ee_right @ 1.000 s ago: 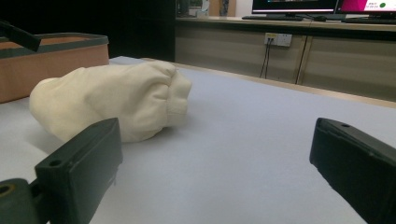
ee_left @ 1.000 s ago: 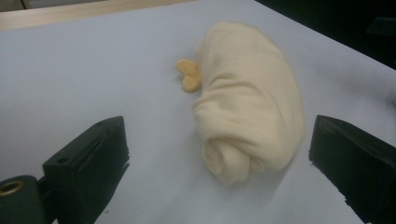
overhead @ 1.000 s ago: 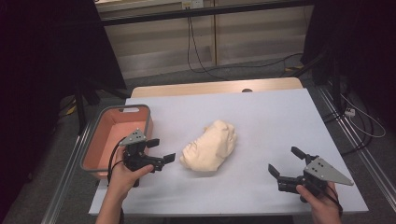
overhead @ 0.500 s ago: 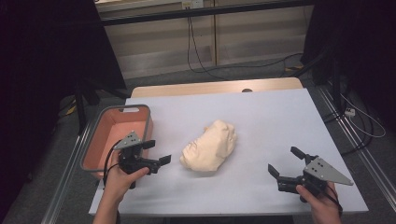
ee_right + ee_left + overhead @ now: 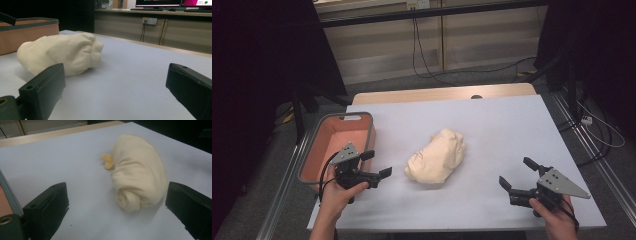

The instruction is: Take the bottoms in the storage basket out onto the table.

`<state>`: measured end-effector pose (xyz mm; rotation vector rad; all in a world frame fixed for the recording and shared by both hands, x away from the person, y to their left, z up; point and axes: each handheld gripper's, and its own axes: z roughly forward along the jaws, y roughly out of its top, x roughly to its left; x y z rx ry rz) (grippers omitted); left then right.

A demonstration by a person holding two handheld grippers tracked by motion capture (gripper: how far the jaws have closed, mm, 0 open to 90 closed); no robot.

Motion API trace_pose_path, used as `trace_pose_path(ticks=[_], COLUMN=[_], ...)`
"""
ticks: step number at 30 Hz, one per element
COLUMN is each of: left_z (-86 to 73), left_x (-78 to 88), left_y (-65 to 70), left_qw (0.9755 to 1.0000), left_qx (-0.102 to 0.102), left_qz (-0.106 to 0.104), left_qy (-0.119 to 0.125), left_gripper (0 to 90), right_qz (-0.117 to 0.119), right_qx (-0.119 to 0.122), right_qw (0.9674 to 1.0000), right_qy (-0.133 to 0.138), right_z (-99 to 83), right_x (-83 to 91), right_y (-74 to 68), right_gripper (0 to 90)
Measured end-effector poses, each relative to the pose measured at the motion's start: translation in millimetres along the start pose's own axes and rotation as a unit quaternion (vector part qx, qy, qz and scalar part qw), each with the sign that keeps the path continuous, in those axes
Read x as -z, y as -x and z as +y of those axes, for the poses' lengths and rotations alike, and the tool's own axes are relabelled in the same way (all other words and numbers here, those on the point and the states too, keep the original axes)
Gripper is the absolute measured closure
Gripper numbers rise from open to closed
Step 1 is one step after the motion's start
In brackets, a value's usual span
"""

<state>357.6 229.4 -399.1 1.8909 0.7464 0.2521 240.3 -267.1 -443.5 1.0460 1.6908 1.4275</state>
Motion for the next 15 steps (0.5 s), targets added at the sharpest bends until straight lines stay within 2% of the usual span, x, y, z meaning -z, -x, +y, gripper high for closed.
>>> trace_pose_path(ticks=[15], left_z=[-2.8], left_x=[-0.6], left_y=[0.8], left_qw=[1.0], left_qx=[-0.002], left_qz=[0.0], left_qy=[-0.003], left_gripper=[4.5], right_qz=[-0.003], right_qx=[-0.001], right_qw=[1.0], right_qy=[-0.002], right_z=[-0.6], right_x=[0.3], right_y=[1.0], right_gripper=[2.3])
